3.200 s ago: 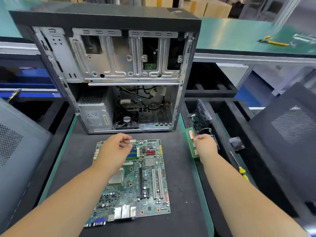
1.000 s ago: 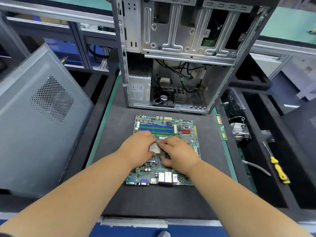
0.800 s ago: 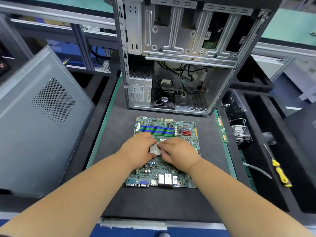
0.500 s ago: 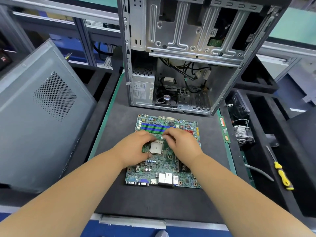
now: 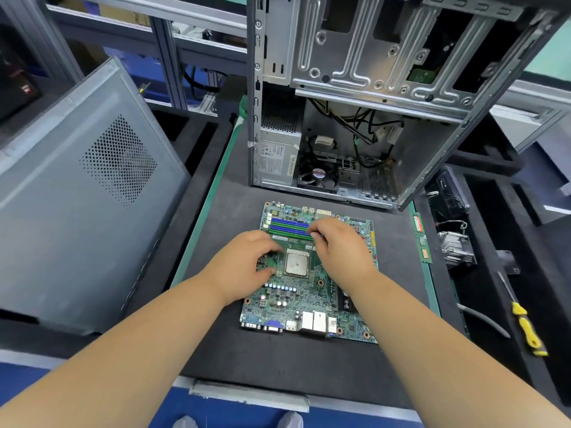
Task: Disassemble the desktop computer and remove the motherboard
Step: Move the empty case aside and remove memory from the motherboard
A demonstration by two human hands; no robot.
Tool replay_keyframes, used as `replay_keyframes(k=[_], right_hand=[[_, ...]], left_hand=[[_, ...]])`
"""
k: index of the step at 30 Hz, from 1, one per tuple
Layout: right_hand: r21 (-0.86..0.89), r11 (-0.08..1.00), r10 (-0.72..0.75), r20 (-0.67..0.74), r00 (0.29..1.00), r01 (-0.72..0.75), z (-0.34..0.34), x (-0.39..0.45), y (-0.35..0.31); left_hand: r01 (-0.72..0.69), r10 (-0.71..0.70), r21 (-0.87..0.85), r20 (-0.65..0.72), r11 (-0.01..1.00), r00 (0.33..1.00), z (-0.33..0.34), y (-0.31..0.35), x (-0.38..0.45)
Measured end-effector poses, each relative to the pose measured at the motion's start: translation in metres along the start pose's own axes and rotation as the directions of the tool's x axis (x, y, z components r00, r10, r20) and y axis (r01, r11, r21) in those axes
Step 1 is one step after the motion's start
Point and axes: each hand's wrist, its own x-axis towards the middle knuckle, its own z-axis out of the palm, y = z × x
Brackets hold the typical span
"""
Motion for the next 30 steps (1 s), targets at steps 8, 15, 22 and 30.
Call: replay_keyframes(k=[8, 15, 22, 30], right_hand=[[-0.229, 0.923, -0.276, 0.165, 0.947, 0.309, 0.004, -0.013, -0.018], [-0.234, 0.919, -0.245, 0.29, 0.925, 0.317, 0.007, -0.014, -0.021], [-0.219, 0.919, -0.258, 0.295, 0.92, 0.328, 0.005, -0.012, -0.024], [-0.251, 0.918, -0.237, 0.276, 0.931, 0.308, 0.007, -0.013, -0.029]], left_hand=[[0.039, -0.039, -0.046, 0.011, 0.998, 0.999, 0.004, 0.0, 0.003], [0.053, -0.053, 0.046, 0.001, 0.998, 0.999, 0.007, 0.006, 0.008], [0.073, -0.074, 0.04, 0.018, 0.997, 0.997, 0.006, 0.009, 0.009], [0.097, -0.098, 0.045, 0.016, 0.994, 0.995, 0.008, 0.012, 0.01]])
